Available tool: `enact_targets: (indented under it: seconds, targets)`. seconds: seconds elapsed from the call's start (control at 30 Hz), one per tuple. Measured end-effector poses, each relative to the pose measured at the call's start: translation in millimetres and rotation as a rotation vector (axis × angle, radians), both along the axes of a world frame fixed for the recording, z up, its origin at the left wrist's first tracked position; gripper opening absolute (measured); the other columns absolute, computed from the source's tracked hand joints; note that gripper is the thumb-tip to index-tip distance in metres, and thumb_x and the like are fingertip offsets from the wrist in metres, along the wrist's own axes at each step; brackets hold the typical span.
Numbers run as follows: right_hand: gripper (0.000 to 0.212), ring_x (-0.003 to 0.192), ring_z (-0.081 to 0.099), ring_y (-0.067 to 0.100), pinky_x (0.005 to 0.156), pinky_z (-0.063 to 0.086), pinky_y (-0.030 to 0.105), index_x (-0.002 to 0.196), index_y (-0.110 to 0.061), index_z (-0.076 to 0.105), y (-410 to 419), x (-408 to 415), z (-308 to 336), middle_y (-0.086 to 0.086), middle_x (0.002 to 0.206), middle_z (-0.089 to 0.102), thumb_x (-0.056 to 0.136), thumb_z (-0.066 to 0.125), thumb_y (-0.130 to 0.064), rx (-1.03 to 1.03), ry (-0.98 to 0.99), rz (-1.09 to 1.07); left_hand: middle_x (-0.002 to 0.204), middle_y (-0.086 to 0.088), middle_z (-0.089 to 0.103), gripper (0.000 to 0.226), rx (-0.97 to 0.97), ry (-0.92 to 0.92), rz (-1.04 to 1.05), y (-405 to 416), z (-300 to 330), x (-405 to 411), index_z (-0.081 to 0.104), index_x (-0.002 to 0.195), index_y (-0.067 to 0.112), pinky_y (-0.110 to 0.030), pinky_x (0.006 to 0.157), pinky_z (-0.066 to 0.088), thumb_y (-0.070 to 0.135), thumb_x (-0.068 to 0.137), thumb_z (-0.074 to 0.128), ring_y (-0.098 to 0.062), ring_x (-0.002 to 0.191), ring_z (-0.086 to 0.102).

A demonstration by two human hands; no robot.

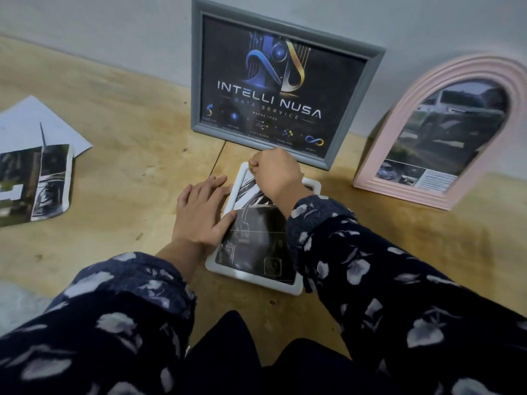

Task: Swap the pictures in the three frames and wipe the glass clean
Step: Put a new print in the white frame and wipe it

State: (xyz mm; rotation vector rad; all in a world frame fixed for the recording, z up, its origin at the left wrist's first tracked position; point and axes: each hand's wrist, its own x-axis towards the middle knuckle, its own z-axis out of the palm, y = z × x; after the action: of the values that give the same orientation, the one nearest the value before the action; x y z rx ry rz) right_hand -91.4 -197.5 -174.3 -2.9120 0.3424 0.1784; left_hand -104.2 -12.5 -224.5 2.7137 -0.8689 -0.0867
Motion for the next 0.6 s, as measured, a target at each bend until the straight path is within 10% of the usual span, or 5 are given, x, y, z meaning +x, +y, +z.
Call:
enact_targets:
  seconds: [0.2, 0.33, 0.6]
  targets:
    - [0.023, 0.069, 0.052, 0.026, 0.047, 0.03, 0.023, 0.07, -0.017, 0.059, -24, -25, 0, 0.002, 0.073, 0.053, 0.077, 0.048, 0.001, -0.016, 0.059, -0.091, 0.146, 0.002, 0.043, 0.064, -0.007, 0.009, 0.004, 1, -1, 0, 0.055, 0.128, 0.022, -0.044, 0.113, 0.015, 0.058, 0.082, 0.028, -0.023, 0.138, 0.034]
    - [0.028, 0.082, 0.053, 0.025, 0.063, 0.05, 0.03, 0.081, -0.022, 0.064, -41, -46, 2, 0.003, 0.083, 0.056, 0.08, 0.045, -0.002, -0.014, 0.051, -0.161, 0.147, 0.003, 0.042, 0.065, 0.002, 0.006, -0.001, 1, -1, 0, 0.054, 0.13, 0.023, -0.043, 0.113, 0.014, 0.058, 0.083, 0.026, -0.023, 0.138, 0.033]
    - [0.022, 0.093, 0.059, 0.026, 0.071, 0.044, 0.027, 0.099, -0.013, 0.068, -52, -78, -2, 0.008, 0.099, 0.063, 0.087, 0.049, -0.013, 0.217, -0.075, -0.587, 0.15, 0.004, 0.037, 0.069, 0.01, 0.03, -0.004, -4, 1, -3, 0.051, 0.132, 0.025, -0.045, 0.115, 0.01, 0.061, 0.08, 0.022, -0.022, 0.14, 0.028]
